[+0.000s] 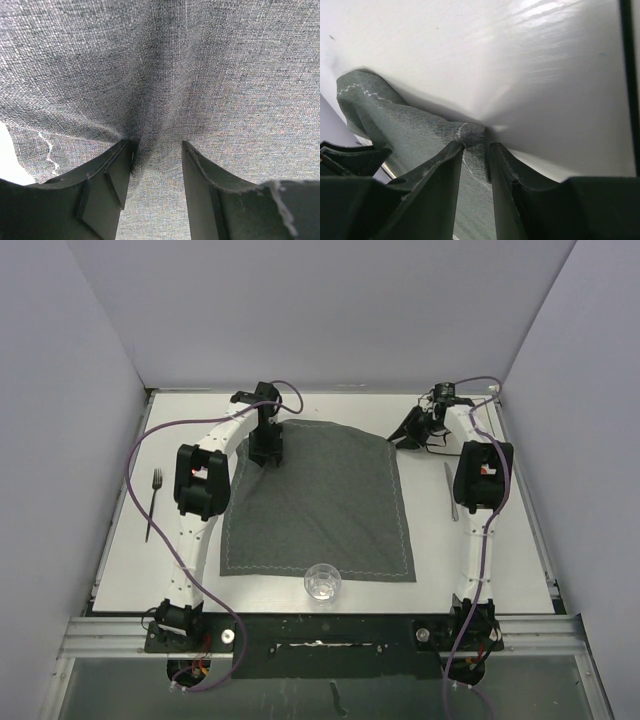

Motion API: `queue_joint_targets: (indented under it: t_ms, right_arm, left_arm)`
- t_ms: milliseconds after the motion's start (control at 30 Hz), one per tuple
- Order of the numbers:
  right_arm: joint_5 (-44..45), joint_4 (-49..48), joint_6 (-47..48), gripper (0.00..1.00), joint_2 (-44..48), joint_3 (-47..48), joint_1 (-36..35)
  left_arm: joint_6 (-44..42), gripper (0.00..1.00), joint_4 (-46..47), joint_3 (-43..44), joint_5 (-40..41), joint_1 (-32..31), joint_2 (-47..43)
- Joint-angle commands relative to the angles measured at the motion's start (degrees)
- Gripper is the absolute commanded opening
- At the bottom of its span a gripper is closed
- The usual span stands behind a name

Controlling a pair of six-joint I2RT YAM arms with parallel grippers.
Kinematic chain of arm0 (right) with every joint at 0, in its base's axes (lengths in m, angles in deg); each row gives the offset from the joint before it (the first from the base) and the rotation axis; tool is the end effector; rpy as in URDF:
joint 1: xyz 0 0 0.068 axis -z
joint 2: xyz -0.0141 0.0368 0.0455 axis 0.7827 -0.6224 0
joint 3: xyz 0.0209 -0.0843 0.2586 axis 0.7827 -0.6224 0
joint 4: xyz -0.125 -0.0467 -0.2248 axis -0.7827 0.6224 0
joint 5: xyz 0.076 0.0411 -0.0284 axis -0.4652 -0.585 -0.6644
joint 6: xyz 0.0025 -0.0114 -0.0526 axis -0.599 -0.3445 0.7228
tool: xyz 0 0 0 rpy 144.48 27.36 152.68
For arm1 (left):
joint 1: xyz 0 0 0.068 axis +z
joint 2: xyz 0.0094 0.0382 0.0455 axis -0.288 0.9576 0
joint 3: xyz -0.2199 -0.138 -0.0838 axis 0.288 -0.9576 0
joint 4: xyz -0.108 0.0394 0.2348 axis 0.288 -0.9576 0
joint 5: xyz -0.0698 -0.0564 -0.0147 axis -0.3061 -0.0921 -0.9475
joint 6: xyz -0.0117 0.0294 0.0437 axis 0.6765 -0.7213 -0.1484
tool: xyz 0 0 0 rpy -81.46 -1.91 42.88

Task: Set the dinner table for one person
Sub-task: Flatten out the napkin at the center of the board.

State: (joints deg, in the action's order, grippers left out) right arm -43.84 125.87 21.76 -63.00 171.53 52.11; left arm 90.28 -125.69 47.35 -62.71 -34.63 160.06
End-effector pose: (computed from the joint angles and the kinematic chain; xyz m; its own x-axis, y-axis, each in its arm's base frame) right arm 0.5194 0.0118 0.1453 -0.8008 0.5990 -0.0036 0.4753 0.6391 0.6047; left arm 0.4790 -0.1549 0.1651 -0.9774 -0.0239 -0.2102 -0.0075 0.9969 -0.0786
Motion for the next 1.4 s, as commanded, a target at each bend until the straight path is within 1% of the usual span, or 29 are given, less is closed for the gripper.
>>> queue_joint_targets:
  t_ms: [0, 133, 233, 267, 367, 467, 633, 800, 933, 1067, 1133, 1267, 1367]
  right_arm:
    - [-3.9, -4.0, 0.1, 0.29, -0.3, 1.8, -1.6]
    - [-7.8, -7.4, 0.1, 0.13, 0.1, 1.9, -2.9]
    - [-8.5, -7.7, 1.6, 0.01, 0.9, 2.8, -4.2]
    - [-8.4, -7.7, 2.2, 0.0, 1.5, 2.9, -4.6]
    - [-7.2, -6.2, 5.1, 0.0, 3.3, 3.1, -5.9]
    - [-3.7, -3.7, 9.6, 0.0, 6.2, 3.2, -7.7]
    - [8.9, 1.8, 20.7, 0.0, 12.2, 3.2, -12.5]
    - [16.9, -1.0, 30.5, 0.0, 20.8, -3.8, -19.8]
    - [19.2, -2.3, 35.5, 0.0, 25.1, -8.7, -24.3]
    - [21.1, 1.6, 36.8, 0.0, 23.3, -9.7, -25.1]
    - [23.7, 5.3, 36.6, 0.0, 21.1, -8.7, -25.1]
    - [31.4, 12.6, 33.9, 0.0, 15.5, -4.7, -25.0]
    - [32.2, 18.0, 32.4, 0.0, 10.9, -0.1, -24.5]
  left_arm:
    - [0.3, 0.42, -0.4, 2.5, -0.1, -0.4, -1.0]
    - [0.5, 0.42, -0.5, 2.4, 0.2, -0.6, -0.7]
    - [0.5, 0.42, -0.5, 2.2, 0.2, -0.5, -0.6]
    - [0.5, 0.42, -0.6, 2.1, 0.3, -0.6, -0.6]
    - [0.5, 0.42, -0.6, 1.9, 0.4, -0.5, -0.6]
    - [0.5, 0.42, -0.7, 1.7, 0.6, -0.5, -0.5]
    - [0.8, 0.41, -0.6, 1.2, 0.5, -0.5, -0.4]
    - [1.1, 0.41, -0.3, 0.7, 0.3, -0.5, 0.0]
    - [1.2, 0.41, -0.8, 1.5, 0.2, -0.4, 0.5]
    - [1.2, 0.41, -1.5, 2.6, 0.2, -0.4, 0.9]
    - [1.2, 0.41, -2.0, 3.2, 0.1, -0.4, 1.1]
    - [1.3, 0.41, -2.5, 3.6, 0.1, -0.5, 1.3]
    - [1.3, 0.41, -2.8, 3.9, 0.0, -0.5, 1.4]
